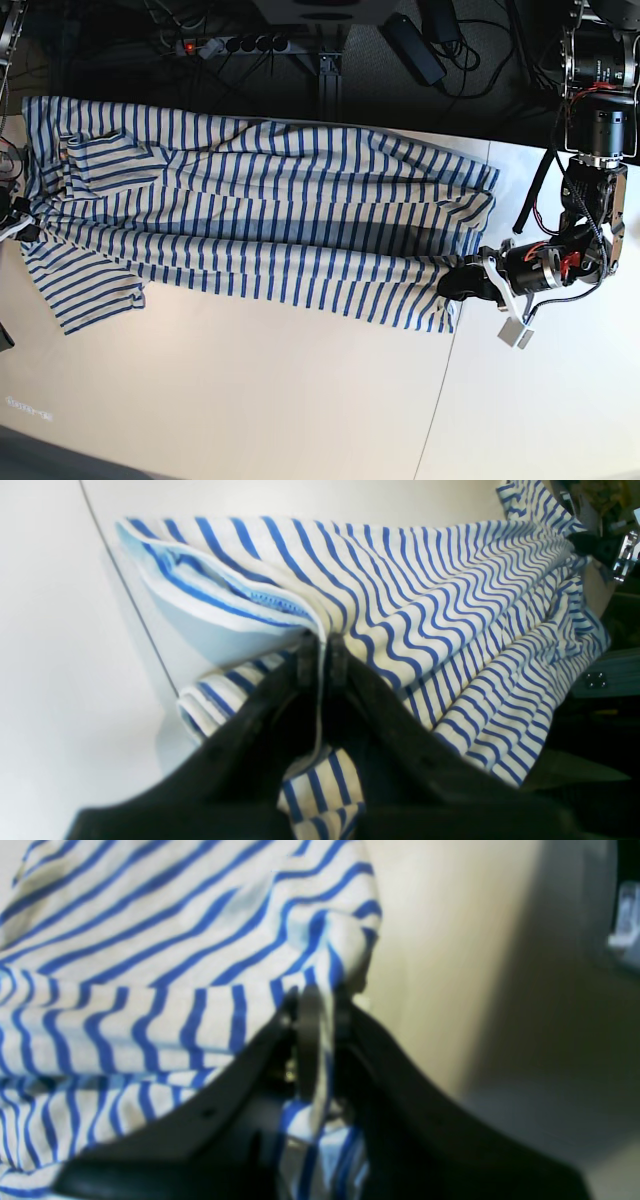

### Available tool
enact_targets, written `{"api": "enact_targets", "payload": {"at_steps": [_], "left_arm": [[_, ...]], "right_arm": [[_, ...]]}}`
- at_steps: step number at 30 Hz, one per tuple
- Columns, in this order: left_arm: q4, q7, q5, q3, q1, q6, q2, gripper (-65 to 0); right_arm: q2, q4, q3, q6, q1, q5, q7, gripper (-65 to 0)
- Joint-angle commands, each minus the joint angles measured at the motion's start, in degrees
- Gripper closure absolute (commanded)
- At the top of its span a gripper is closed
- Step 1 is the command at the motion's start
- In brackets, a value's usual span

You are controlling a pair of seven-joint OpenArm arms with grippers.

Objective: Fold the T-shirt properly
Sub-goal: 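Fold the hem edge over toward the collar with both grippers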

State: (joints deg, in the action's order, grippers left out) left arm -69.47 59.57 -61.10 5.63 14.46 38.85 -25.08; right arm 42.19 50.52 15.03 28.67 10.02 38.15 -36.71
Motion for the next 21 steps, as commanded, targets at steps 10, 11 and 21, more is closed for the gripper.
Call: {"api": "enact_targets", "payload": {"at_steps": [10,11,21], "left_arm": [[-1.07,-1.09,-0.83,-0.39,1.27,1.15,-0.92,0.0],[-1.07,-1.09,-0.83,-0.39,1.25,1.15,-0.92,0.0],[-1.07,-0.98,-0.85,-0.39,1.2,1.15,-0.74,0.0]], "right_arm": [[2.08,2.21,2.91,3.67,0.9,0.46,-0.87,-34.7],[2.08,2.43,4.02,3.67,0.9,0.46,-0.9,-34.7],[1.2,1.75,10.14,3.52,7.58,-2.25,0.7,-34.7]]}}
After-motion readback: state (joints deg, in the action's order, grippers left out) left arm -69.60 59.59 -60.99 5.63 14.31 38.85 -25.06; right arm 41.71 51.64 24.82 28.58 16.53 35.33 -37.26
